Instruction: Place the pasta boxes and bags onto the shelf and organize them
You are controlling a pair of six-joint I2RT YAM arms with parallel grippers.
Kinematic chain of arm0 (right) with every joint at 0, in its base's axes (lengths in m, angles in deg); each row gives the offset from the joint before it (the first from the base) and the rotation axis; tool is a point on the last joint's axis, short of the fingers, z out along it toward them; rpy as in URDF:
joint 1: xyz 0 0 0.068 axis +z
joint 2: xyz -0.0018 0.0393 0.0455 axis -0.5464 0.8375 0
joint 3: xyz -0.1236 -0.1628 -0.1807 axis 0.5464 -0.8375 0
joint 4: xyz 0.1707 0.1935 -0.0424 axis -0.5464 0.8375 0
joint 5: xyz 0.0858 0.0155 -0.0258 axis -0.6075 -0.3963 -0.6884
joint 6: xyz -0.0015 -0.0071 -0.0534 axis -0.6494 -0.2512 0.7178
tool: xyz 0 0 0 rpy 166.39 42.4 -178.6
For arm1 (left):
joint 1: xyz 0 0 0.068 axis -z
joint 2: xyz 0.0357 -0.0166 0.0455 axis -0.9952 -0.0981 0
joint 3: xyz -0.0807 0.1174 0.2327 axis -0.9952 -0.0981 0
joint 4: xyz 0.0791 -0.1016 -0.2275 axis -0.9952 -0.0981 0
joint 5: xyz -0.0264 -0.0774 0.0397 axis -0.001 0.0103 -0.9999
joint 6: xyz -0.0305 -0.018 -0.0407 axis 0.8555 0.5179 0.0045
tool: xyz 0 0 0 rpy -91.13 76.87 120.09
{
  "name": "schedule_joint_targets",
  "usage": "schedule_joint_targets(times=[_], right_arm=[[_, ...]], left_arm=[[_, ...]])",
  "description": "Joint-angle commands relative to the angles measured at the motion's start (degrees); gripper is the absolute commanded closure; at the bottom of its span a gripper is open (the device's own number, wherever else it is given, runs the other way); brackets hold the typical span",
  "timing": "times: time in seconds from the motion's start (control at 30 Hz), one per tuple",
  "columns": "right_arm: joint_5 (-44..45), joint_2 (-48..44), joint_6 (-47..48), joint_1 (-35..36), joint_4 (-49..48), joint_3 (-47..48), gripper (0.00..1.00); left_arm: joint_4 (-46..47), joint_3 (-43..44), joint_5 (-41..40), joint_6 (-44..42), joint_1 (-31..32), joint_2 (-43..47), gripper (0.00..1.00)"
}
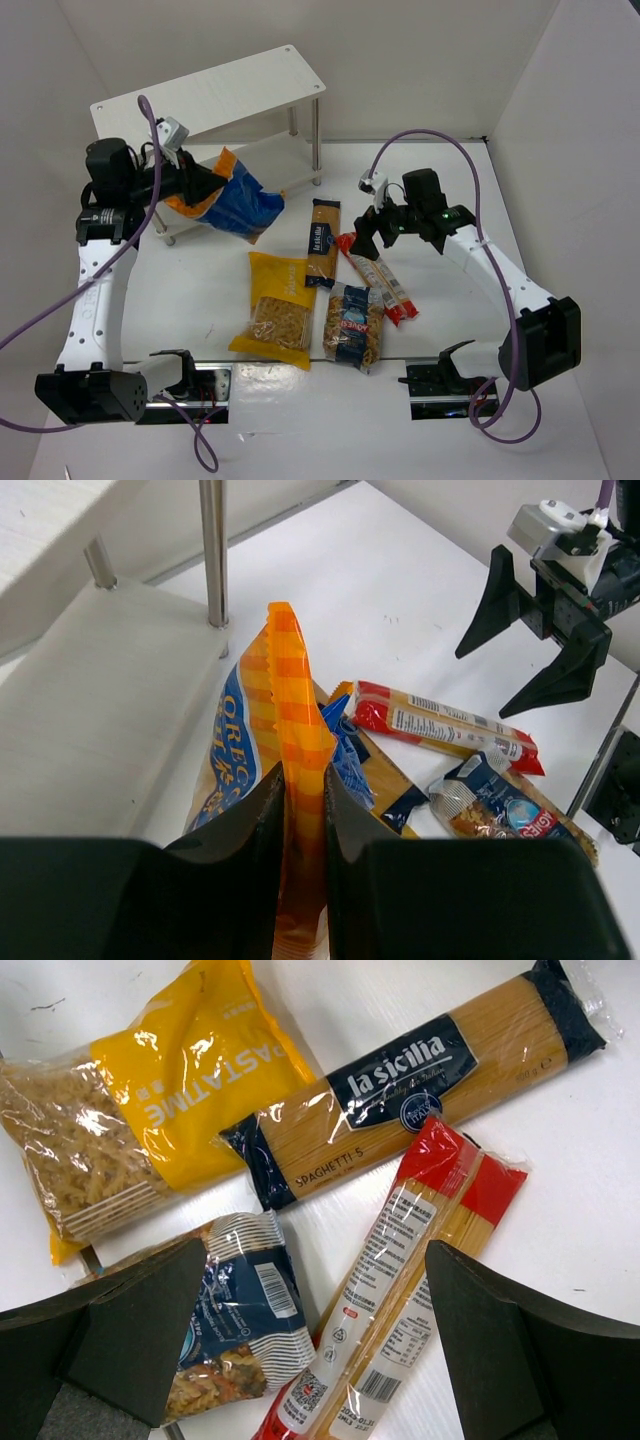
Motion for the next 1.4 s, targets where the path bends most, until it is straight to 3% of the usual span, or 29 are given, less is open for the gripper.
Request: schedule_joint_targets(times=[0.0,0.83,1.07,1.37], right_arm=[[-0.92,-1.12,0.33,-0.34,-2.36,-0.83,0.01],[-1.45,-0.08,0.86,-0.34,-2.36,-1.35,0.01],[-1.98,1.07,0.86,-0.34,-2.36,-1.35,0.01],[-1.98,1.07,0.86,-0.34,-2.36,-1.88,0.01]], left_arm=[[5.63,-0.64,2.75,1.61,-0.11,2.03,1.0],[0.0,29.76,-2.27,6.69,-3.45,-4.28,1.0],[0.0,34.86,-11.23,8.37,-5.73,-7.1,1.0],[0.01,40.57,-15.36,8.37,-7.49,-11.49,1.0]])
